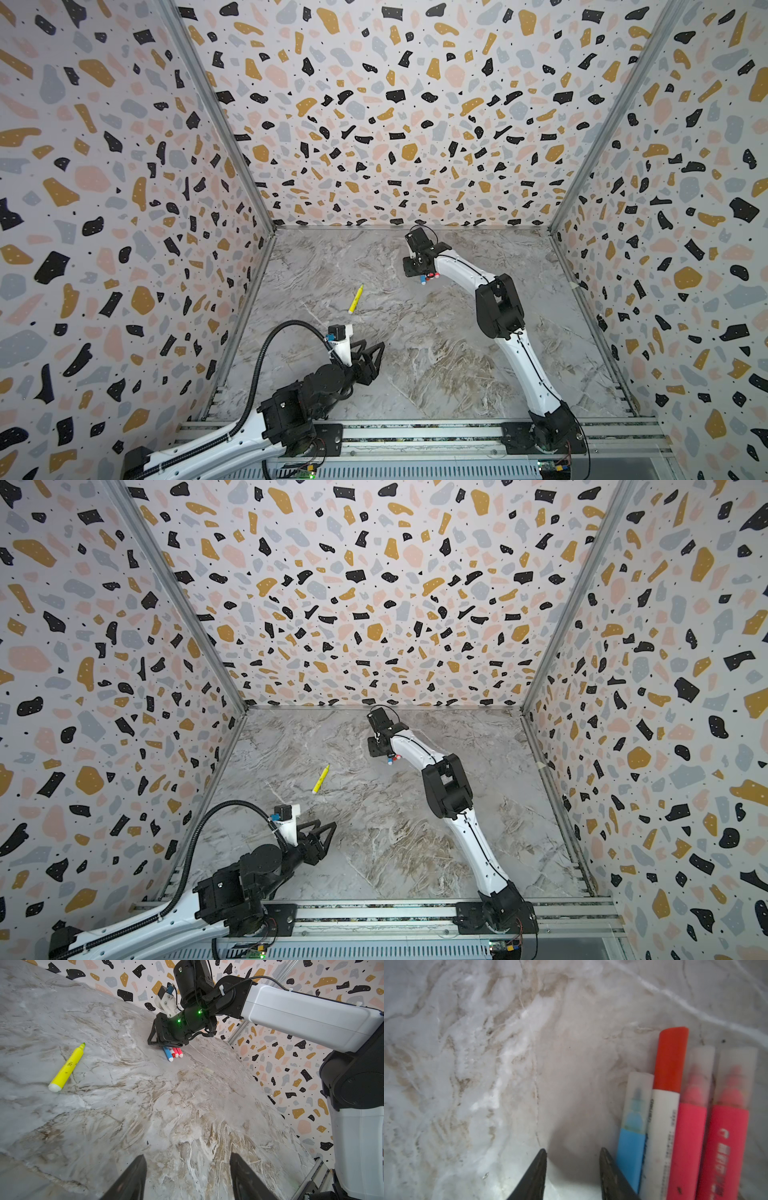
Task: Insert the pens into the pen caps
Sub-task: 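Lay the blue highlighter beside the red marker and open the right gripper, then withdraw the right gripper while the left gripper moves over the yellow highlighter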
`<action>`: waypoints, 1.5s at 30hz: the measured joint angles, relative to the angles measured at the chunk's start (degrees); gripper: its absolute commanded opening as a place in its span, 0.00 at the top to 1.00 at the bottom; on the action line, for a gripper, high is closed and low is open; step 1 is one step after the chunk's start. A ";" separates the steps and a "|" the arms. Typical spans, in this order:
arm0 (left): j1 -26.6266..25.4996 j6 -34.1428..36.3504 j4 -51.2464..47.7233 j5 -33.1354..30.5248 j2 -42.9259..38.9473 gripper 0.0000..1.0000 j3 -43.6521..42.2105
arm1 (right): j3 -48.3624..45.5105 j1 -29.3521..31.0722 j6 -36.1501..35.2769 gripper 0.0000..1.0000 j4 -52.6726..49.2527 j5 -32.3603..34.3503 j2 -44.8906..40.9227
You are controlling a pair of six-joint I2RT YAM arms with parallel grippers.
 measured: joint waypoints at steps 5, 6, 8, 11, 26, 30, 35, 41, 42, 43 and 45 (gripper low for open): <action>0.00 0.07 0.04 0.02 0.48 0.36 0.00 | -2.21 0.46 0.02 0.56 1.77 -0.50 -1.14; 0.00 0.09 0.02 0.00 0.52 0.37 0.02 | -2.62 0.63 0.02 0.55 1.84 -0.74 -1.44; 0.00 0.15 0.02 -0.04 0.57 0.36 0.02 | -3.58 1.03 0.09 0.53 1.90 -1.20 -2.34; 0.00 0.48 -0.22 -0.33 0.94 0.36 0.26 | -5.70 1.81 0.22 0.49 2.43 -2.29 -5.16; 9.62 4.48 -3.34 -0.85 19.39 0.32 11.19 | -38.88 3.58 -1.38 0.42 20.15 -11.63 -46.03; 19.28 7.26 -2.01 4.20 27.17 0.31 12.90 | -51.78 3.50 -1.73 0.42 24.37 -13.51 -53.77; 32.44 9.92 1.86 11.37 38.27 0.32 14.95 | -67.49 3.50 -1.44 0.42 28.17 -15.28 -61.99; 39.85 13.29 4.79 16.55 52.78 0.34 21.14 | -86.07 5.05 2.91 0.42 36.15 -18.32 -73.26; 40.50 13.86 5.11 17.35 54.69 0.35 22.36 | -88.08 5.92 3.61 0.42 37.29 -18.56 -74.20; 41.22 14.36 5.53 18.25 56.57 0.35 23.54 | -89.96 6.99 4.28 0.42 38.51 -18.80 -74.93; 42.53 15.23 5.90 19.50 59.41 0.35 25.46 | -92.76 8.92 5.44 0.42 40.19 -19.10 -75.69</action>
